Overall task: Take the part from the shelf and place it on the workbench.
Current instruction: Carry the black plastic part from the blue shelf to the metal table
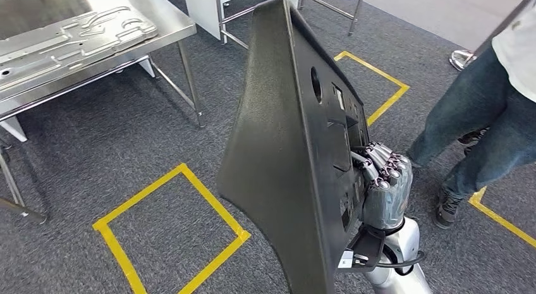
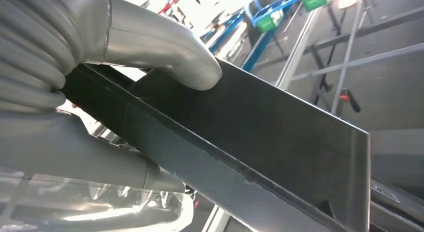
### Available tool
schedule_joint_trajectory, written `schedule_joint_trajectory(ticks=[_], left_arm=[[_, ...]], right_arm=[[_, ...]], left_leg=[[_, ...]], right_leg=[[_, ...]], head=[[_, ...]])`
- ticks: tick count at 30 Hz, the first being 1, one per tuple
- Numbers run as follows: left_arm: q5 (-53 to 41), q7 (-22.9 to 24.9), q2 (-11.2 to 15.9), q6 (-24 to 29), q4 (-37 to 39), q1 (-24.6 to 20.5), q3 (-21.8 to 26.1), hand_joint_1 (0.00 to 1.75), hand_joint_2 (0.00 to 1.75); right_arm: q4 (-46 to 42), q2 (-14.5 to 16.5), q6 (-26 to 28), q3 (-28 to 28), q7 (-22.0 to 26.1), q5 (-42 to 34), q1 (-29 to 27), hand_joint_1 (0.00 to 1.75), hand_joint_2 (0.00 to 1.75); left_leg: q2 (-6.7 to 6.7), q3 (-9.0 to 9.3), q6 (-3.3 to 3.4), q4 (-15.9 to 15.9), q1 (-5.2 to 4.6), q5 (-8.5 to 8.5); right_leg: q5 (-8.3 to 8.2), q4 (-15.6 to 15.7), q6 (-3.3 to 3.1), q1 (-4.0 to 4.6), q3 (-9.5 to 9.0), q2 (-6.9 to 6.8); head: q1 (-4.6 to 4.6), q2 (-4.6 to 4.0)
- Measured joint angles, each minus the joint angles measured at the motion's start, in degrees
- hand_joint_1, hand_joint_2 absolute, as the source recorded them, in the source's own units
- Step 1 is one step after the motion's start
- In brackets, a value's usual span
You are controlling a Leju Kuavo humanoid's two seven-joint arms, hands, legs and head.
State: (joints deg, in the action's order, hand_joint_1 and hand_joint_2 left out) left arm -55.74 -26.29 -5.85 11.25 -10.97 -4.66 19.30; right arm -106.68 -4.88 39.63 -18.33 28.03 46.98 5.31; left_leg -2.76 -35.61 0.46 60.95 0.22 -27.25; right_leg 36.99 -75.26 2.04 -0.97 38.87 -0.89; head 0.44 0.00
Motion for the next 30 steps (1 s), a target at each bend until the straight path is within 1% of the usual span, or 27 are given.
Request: schedule_joint_trajectory(ticks=[1, 2, 3, 4, 5, 6, 7, 8, 9, 10, 11, 12, 13, 14, 15, 16, 17, 19, 20, 21, 23, 24, 26, 27, 28, 29, 30], left_arm=[[0.0, 0.0, 0.0, -0.1, 0.0, 0.0, 0.0, 0.0, 1.75], [-0.1, 0.0, -0.1, -0.2, 0.0, -0.1, 0.0, 0.0, 1.75], [-0.2, 0.1, -0.2, -0.4, 0.0, -0.2, 0.0, 0.0, 1.75], [-0.4, 0.2, -0.3, -0.5, 0.0, -0.3, 0.0, 0.0, 1.75], [-0.6, 0.3, -0.4, -0.7, 0.0, -0.4, 0.0, 0.0, 1.75], [-0.8, 0.5, -0.5, -0.9, 0.0, -0.4, 0.0, 0.0, 1.75], [-1.1, 0.7, -0.5, -1.0, 0.0, -0.4, 0.0, 0.0, 1.75], [-1.3, 0.9, -0.5, -1.2, 0.0, -0.3, 0.0, 0.0, 1.75], [-1.5, 1.2, -0.5, -1.5, 0.0, -0.3, -0.1, 0.0, 1.75], [-1.6, 1.4, -0.5, -1.8, 0.0, -0.4, -0.1, 0.0, 1.75], [-1.8, 1.7, -0.5, -2.2, 0.0, -0.6, -0.1, 0.0, 1.75], [-1.9, 1.9, -0.5, -2.6, -0.1, -0.8, -0.1, 0.0, 1.75], [-1.9, 2.0, -0.4, -2.9, -0.1, -1.1, -0.1, 0.0, 1.75], [-1.9, 2.1, -0.4, -3.2, -0.1, -1.4, -0.1, 0.0, 1.75], [-1.9, 2.2, -0.4, -3.4, -0.1, -1.6, -0.1, 0.0, 1.75], [-1.9, 2.3, -0.4, -3.6, -0.2, -1.7, -0.1, 0.0, 1.75], [-1.9, 2.3, -0.4, -3.8, -0.2, -1.7, -0.1, 0.0, 1.75], [-1.9, 2.3, -0.5, -4.2, -0.3, -1.6, -0.2, 0.0, 1.75], [-1.9, 2.3, -0.6, -4.4, -0.4, -1.6, -0.2, 0.0, 1.75], [-1.9, 2.3, -0.7, -4.6, -0.4, -1.6, -0.2, 0.0, 1.75], [-1.7, 2.3, -0.8, -4.9, -0.4, -1.6, -0.2, 0.0, 1.75], [-1.6, 2.3, -0.8, -5.0, -0.4, -1.6, -0.2, 0.0, 1.75], [-1.5, 2.3, -0.9, -5.1, -0.4, -1.6, -0.2, 0.0, 1.75], [-1.5, 2.4, -0.9, -5.1, -0.4, -1.6, -0.2, 0.0, 1.75], [-1.5, 2.4, -0.9, -5.1, -0.4, -1.6, -0.2, 0.0, 1.75], [-1.5, 2.5, -1.0, -5.1, -0.4, -1.6, -0.2, 0.0, 1.75], [-1.6, 2.7, -1.0, -5.1, -0.4, -1.6, -0.2, 0.0, 1.75]], right_arm=[[0.0, 0.0, 0.0, 0.1, 0.0, 0.1, -0.1, 1.69, 1.75], [-0.1, 0.1, 0.0, 0.2, 0.0, 0.2, -0.1, 1.69, 1.75], [-0.2, 0.2, 0.0, 0.3, 0.0, 0.3, -0.1, 1.69, 1.75], [-0.4, 0.2, 0.0, 0.5, 0.0, 0.5, -0.2, 1.69, 1.75], [-0.6, 0.3, 0.0, 0.7, 0.0, 0.7, -0.4, 1.69, 1.75], [-0.9, 0.3, 0.0, 1.0, 0.0, 0.8, -0.8, 1.69, 1.75], [-1.2, 0.4, 0.0, 1.3, 0.0, 1.0, -1.2, 1.69, 1.75], [-1.5, 0.4, 0.0, 1.5, 0.0, 1.1, -1.6, 1.69, 1.75], [-1.7, 0.4, 0.0, 1.6, 0.0, 1.2, -1.9, 1.69, 1.75], [-2.0, 0.4, 0.0, 1.7, 0.0, 1.2, -2.2, 1.69, 1.75], [-2.3, 0.5, 0.0, 1.8, -0.1, 1.2, -2.6, 1.69, 1.75], [-2.5, 0.5, 0.0, 2.0, -0.2, 1.2, -3.0, 1.69, 1.75], [-2.7, 0.5, 0.0, 2.2, -0.3, 1.2, -3.4, 1.69, 1.75], [-2.7, 0.5, 0.0, 2.3, -0.3, 1.2, -3.6, 1.69, 1.75], [-2.7, 0.5, 0.0, 2.4, -0.4, 1.2, -3.7, 1.69, 1.75], [-2.7, 0.6, 0.0, 2.4, -0.4, 1.2, -3.7, 1.69, 1.75], [-2.7, 0.6, 0.0, 2.4, -0.4, 1.2, -3.7, 1.69, 1.75], [-2.7, 0.6, 0.0, 2.4, -0.5, 1.0, -3.7, 1.69, 1.75], [-2.7, 0.7, 0.0, 2.5, -0.5, 1.0, -3.7, 1.69, 1.75], [-2.7, 0.7, 0.0, 2.5, -0.5, 1.0, -3.7, 1.69, 1.75], [-2.8, 0.7, 0.0, 2.4, -0.5, 1.1, -3.6, 1.69, 1.75], [-2.8, 0.7, 0.0, 2.4, -0.5, 1.1, -3.6, 1.69, 1.75], [-2.8, 0.7, 0.0, 2.4, -0.5, 1.1, -3.5, 1.69, 1.75], [-2.8, 0.7, 0.0, 2.5, -0.5, 1.1, -3.5, 1.69, 1.75], [-2.8, 0.7, 0.0, 2.5, -0.6, 1.2, -3.6, 1.69, 1.75], [-2.9, 0.7, 0.0, 2.5, -0.6, 1.3, -3.7, 1.69, 1.75], [-2.8, 0.7, 0.0, 2.5, -0.7, 1.3, -3.8, 1.69, 1.75]], left_leg=[[-0.89, 0.03, 0.03, 0.0, -0.04, 0.05], [-1.75, 0.07, 0.0, 0.0, -0.05, 0.1], [-2.53, 0.07, -0.1, 0.0, -0.03, 0.18], [-3.29, -0.06, -0.28, 0.1, 0.0, 0.3], [-3.95, -0.28, -0.57, 0.1, 0.1, 0.47], [-4.59, -0.53, -0.91, 0.0, 0.24, 0.68], [-5.28, -0.75, -1.31, -0.2, 0.35, 0.94], [-5.5, -0.86, -1.65, -0.3, 0.41, 1.1], [-4.53, -0.99, -1.94, -0.1, 0.26, 0.92], [-2.87, -1.42, -2.15, 0.9, 0.07, 0.15], [-0.83, -2.27, -2.27, 3.1, -0.08, -1.26], [1.02, -3.55, -2.4, 6.4, -0.16, -3.07], [1.8, -4.99, -2.54, 10.1, -0.05, -4.78], [2.08, -6.07, -2.7, 13.2, 0.09, -5.87], [2.21, -6.35, -2.89, 14.5, 0.27, -6.01], [2.4, -5.52, -3.08, 13.5, 0.51, -5.09], [3.0, -3.73, -3.28, 10.4, 0.76, -3.4], [5.94, 0.0, -3.67, 3.1, 0.76, -0.92], [7.17, 0.89, -3.52, 1.0, 0.6, -0.5], [7.81, 1.01, -3.25, 0.2, 0.39, -0.7], [6.68, 0.52, -2.21, 0.1, 0.2, -0.69], [5.91, 0.4, -1.81, 0.1, 0.23, -0.58], [4.33, 0.28, -1.06, -0.1, 0.39, -0.29], [3.56, 0.2, -0.78, -0.1, 0.42, -0.16], [2.75, 0.11, -0.58, -0.1, 0.38, -0.06], [1.9, 0.04, -0.42, -0.1, 0.32, 0.02], [0.98, 0.0, -0.3, -0.1, 0.25, 0.08]], right_leg=[[-1.63, 1.6, -0.14, 0.04, -0.52, 0.2], [-3.86, 4.9, -0.32, 0.07, -1.92, 0.78], [-5.64, 8.7, -0.52, 0.08, -3.6, 2.3], [-6.78, 12.1, -0.64, 0.06, -5.06, 3.85], [-7.25, 14.2, -0.7, 0.09, -5.99, 5.11], [-7.11, 15.2, -0.7, 0.16, -6.38, 5.86], [-7.11, 15.5, -0.68, 0.27, -6.56, 5.5], [-7.23, 15.7, -0.83, 0.04, -6.67, 4.82], [-7.39, 15.9, -1.04, -0.18, -6.84, 4.09], [-7.52, 16.2, -1.31, -0.42, -7.02, 3.24], [-7.61, 16.3, -1.56, -0.64, -7.14, 2.3], [-7.59, 16.4, -1.71, -0.52, -7.23, 1.36], [-7.54, 16.3, -1.8, -0.47, -7.27, 0.39], [-7.51, 16.3, -1.83, -0.46, -7.29, -0.54], [-7.47, 16.3, -1.79, -0.5, -7.31, -1.38], [-7.4, 16.3, -1.69, -0.59, -7.37, -2.14], [-7.27, 16.2, -1.5, -0.7, -7.5, -2.81], [-6.88, 15.9, -0.89, -0.64, -7.73, -3.92], [-6.74, 15.8, -0.56, -0.46, -7.77, -4.38], [-6.67, 15.8, -0.3, -0.19, -7.79, -4.88], [-6.66, 16.0, 0.05, 0.09, -7.97, -6.15], [-6.37, 16.0, 0.25, 0.05, -8.08, -6.06], [-4.34, 13.5, 0.51, -0.14, -7.1, -3.73], [-2.71, 10.6, 0.52, -0.19, -5.77, -2.04], [-1.08, 7.1, 0.43, -0.17, -4.01, -0.93], [0.0, 3.8, 0.34, -0.11, -2.31, -0.45], [0.16, 1.8, 0.24, -0.07, -1.17, -0.22]], head=[[0.26, 0.0], [0.5, 0.0], [0.7, 0.0], [0.76, 0.0], [0.81, 0.0], [0.8, 0.0], [0.77, 0.0], [0.8, 0.0], [0.67, 0.0], [0.28, 0.0], [-0.21, 0.0], [-0.69, 0.0], [-1.11, 0.0], [-1.34, 0.0], [-1.53, 0.0], [-1.73, 0.0], [-1.89, 0.0], [-2.36, 0.0], [-2.54, 0.0], [-2.54, 0.0], [-2.16, 0.0], [-1.87, 0.0], [-1.37, 0.0], [-0.92, 0.0], [-0.51, 0.0], [-0.07, 0.0], [0.25, 0.0]])
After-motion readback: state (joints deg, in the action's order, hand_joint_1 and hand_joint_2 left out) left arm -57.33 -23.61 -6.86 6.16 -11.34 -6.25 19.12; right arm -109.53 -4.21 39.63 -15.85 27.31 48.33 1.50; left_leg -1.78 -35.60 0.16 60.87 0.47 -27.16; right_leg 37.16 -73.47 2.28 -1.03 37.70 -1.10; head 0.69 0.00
